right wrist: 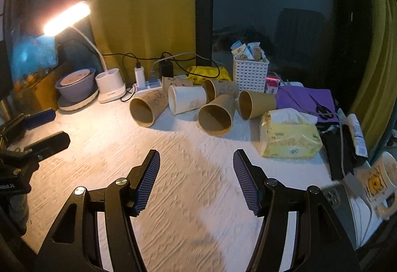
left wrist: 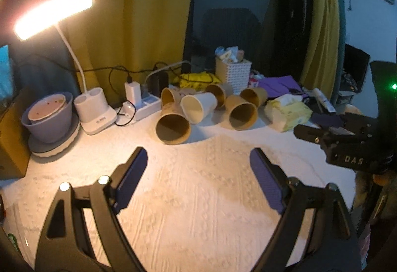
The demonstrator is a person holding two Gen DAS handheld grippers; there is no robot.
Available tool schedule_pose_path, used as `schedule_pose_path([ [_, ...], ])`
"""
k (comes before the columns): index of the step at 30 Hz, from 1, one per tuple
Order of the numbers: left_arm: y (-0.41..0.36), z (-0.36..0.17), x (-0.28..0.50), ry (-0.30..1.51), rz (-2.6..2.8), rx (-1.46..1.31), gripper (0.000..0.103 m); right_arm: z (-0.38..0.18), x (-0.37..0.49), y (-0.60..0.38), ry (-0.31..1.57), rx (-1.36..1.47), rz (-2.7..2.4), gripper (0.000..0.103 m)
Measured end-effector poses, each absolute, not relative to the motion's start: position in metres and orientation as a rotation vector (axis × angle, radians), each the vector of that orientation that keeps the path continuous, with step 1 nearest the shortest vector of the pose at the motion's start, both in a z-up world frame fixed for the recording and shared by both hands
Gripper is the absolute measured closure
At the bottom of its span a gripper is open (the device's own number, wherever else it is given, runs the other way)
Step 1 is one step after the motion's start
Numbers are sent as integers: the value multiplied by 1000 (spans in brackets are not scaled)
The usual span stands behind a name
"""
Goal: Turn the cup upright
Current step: 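Move the right tool toward the tipped tan printed paper cup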
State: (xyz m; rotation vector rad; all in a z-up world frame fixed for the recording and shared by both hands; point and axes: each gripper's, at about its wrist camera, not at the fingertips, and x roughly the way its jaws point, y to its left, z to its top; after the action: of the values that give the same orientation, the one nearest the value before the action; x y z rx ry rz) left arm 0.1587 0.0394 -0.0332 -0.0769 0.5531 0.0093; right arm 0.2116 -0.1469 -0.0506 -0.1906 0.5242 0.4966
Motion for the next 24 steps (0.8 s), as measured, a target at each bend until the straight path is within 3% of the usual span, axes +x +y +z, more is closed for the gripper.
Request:
schedule_pose_path([
  [24, 83, -87, 335, 729, 94, -126, 17, -92, 350, -133, 624, -126, 530, 38],
])
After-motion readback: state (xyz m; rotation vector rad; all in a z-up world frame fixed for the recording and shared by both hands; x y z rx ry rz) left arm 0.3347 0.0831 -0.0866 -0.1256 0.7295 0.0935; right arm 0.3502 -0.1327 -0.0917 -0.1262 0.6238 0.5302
